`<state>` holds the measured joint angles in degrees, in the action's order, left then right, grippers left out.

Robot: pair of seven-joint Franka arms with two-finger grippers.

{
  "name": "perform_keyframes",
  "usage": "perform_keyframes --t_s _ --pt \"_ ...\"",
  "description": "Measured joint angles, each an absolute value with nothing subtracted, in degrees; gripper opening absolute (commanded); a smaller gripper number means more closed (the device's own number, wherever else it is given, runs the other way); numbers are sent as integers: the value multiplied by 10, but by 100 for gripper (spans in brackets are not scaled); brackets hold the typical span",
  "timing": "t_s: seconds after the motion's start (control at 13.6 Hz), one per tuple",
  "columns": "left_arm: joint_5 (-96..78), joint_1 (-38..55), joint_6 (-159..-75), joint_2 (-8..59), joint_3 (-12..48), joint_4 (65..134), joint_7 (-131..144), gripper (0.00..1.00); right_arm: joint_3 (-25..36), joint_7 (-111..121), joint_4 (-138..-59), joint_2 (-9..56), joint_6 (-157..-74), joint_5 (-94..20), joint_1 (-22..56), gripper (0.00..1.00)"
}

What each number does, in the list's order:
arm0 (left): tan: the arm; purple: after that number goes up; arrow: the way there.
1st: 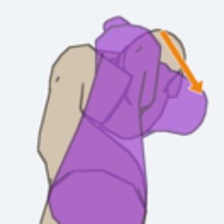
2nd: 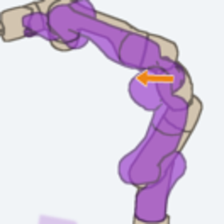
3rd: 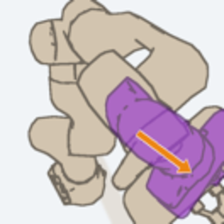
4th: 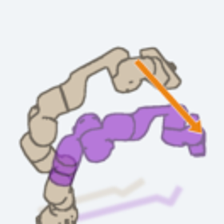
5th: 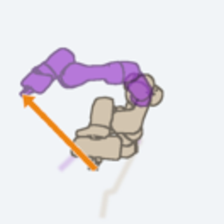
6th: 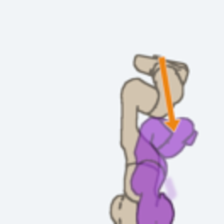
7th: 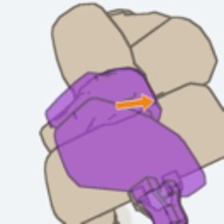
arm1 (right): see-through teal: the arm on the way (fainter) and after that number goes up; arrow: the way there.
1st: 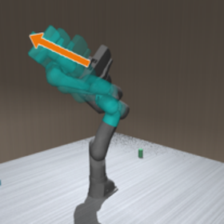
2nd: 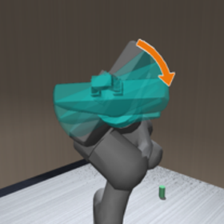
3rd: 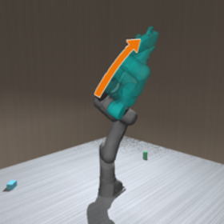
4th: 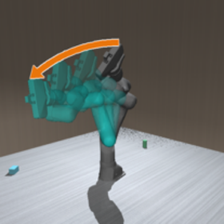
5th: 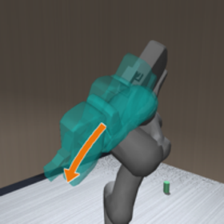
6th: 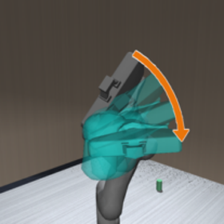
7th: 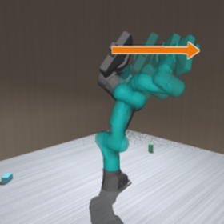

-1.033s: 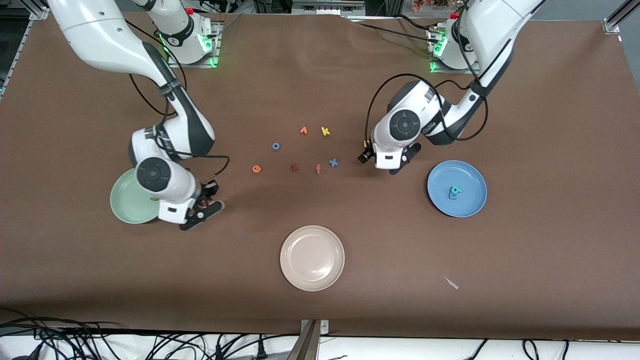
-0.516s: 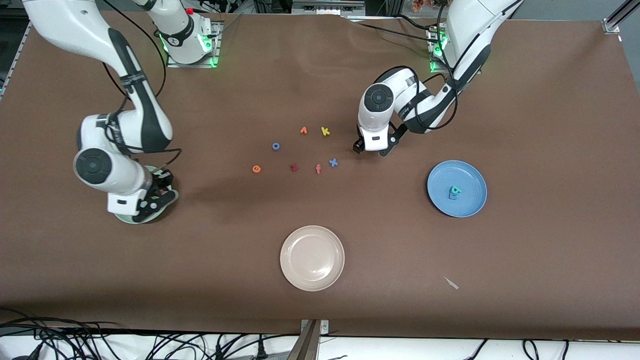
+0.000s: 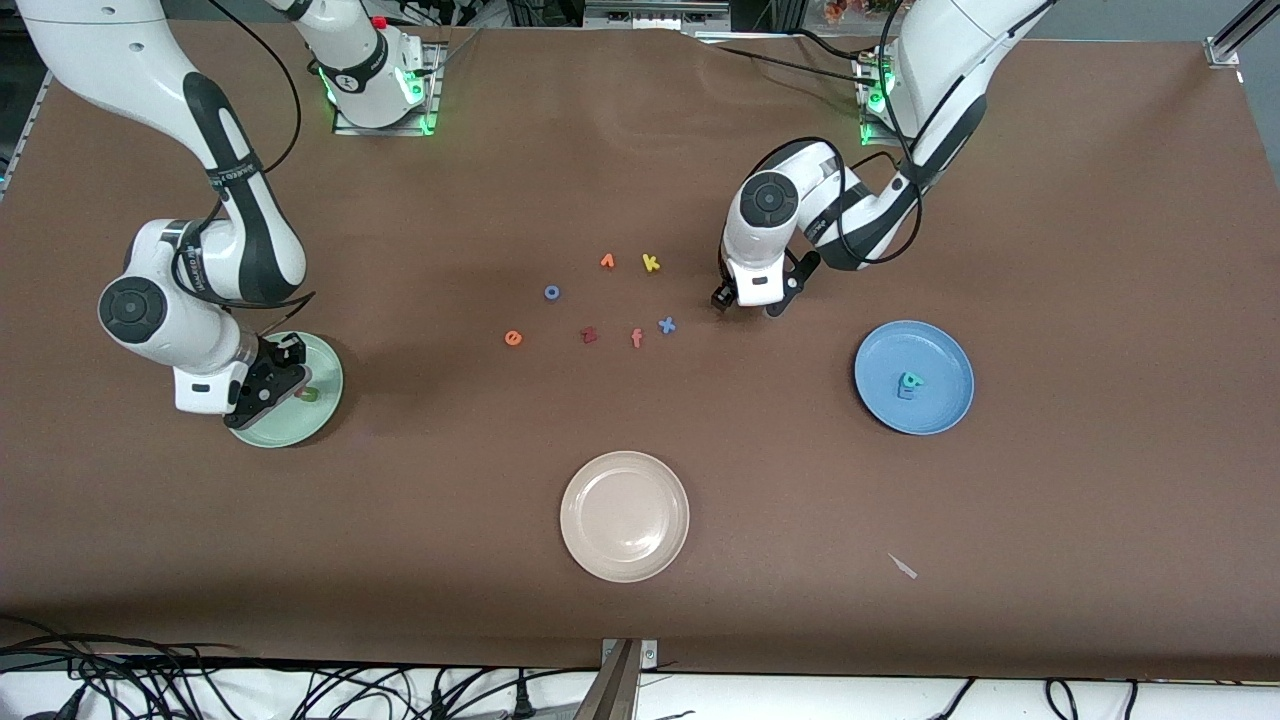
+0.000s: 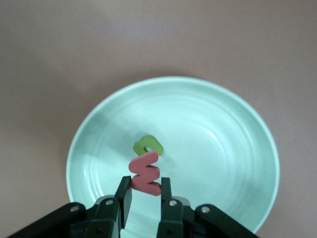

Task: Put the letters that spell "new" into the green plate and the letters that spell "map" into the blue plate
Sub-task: 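Drop the w on the green plate while the left gripper reaches the yellow a, then grasp the yellow a with the left gripper while the right gripper reaches the orange letter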

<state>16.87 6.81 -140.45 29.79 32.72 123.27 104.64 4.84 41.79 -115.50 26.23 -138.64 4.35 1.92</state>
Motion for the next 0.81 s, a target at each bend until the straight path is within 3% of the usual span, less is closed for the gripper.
perform_keyframes --t_s 0.15,0.22,0.66,0.81 --pt "169 67 -1418 302 327 1235 1047 72 47 418 -1156 262 -1389 9 19 100" --pt "169 67 -1425 307 327 1236 1047 66 46 418 -1156 260 -1387 -19 19 100" --pt "169 67 -1442 315 328 1235 1047 9 2 304 -1153 242 -1362 -57 20 100" --pt "169 67 -1442 314 328 1235 1047 6 -24 222 -1153 234 -1351 -57 22 100"
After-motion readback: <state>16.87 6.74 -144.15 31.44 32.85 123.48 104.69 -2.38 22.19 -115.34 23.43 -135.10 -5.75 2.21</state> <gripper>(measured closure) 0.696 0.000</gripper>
